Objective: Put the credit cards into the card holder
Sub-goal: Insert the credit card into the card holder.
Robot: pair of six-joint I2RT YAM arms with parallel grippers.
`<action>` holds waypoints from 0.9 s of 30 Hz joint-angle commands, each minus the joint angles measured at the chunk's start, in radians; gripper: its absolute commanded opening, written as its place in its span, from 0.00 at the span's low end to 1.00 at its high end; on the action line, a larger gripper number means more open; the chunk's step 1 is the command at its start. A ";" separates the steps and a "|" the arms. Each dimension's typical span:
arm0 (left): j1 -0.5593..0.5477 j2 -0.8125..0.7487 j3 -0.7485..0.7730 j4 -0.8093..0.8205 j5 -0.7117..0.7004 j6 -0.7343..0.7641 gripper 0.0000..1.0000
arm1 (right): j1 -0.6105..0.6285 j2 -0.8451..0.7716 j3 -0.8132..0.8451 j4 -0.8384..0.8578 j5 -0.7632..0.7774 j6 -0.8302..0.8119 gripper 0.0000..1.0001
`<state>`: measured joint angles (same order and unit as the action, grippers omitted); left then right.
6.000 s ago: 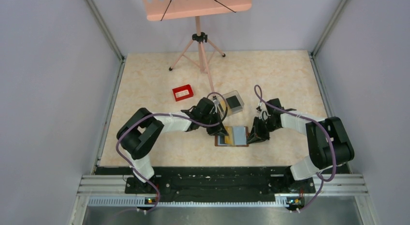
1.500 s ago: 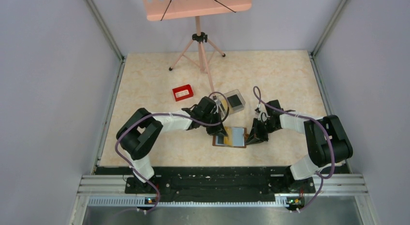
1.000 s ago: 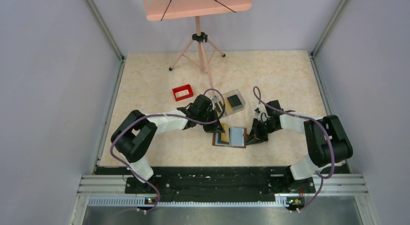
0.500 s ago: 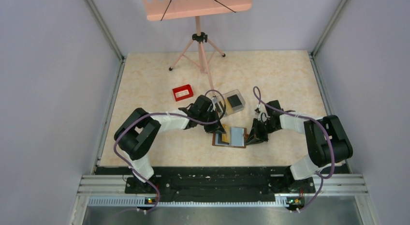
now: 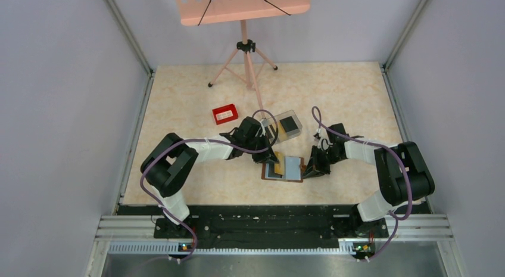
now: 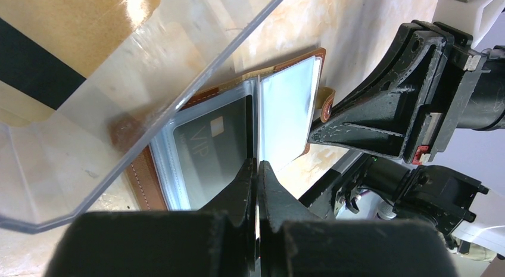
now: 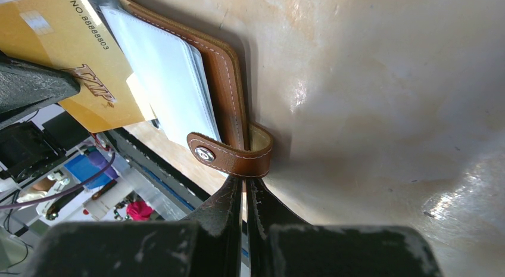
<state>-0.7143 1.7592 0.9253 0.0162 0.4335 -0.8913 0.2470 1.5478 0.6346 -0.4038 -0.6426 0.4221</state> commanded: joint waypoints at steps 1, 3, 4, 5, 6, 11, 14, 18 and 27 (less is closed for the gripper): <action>-0.004 -0.019 -0.012 0.070 0.018 -0.008 0.00 | 0.010 0.007 -0.017 0.006 0.024 -0.016 0.00; -0.005 -0.022 -0.013 0.074 0.020 -0.008 0.00 | 0.009 0.008 -0.018 0.006 0.024 -0.017 0.00; -0.004 -0.025 -0.013 0.074 0.019 -0.008 0.00 | 0.011 0.007 -0.016 0.006 0.024 -0.016 0.00; -0.004 -0.029 -0.014 0.073 0.015 -0.008 0.00 | 0.011 0.006 -0.015 0.006 0.024 -0.016 0.00; -0.004 -0.032 -0.017 0.073 0.013 -0.008 0.00 | 0.011 0.007 -0.016 0.007 0.025 -0.016 0.00; -0.004 -0.035 -0.024 0.078 0.011 -0.009 0.00 | 0.010 0.007 -0.018 0.007 0.024 -0.016 0.00; -0.004 -0.040 -0.030 0.079 0.009 -0.010 0.00 | 0.011 0.008 -0.018 0.007 0.022 -0.016 0.00; -0.004 -0.063 -0.043 0.075 -0.008 -0.003 0.00 | 0.009 0.007 -0.018 0.007 0.021 -0.017 0.00; -0.004 -0.113 -0.071 0.095 -0.036 -0.001 0.00 | 0.010 0.004 -0.020 0.007 0.021 -0.016 0.00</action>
<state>-0.7151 1.7027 0.8650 0.0544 0.4145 -0.8921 0.2470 1.5478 0.6342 -0.4034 -0.6449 0.4213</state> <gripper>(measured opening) 0.012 0.007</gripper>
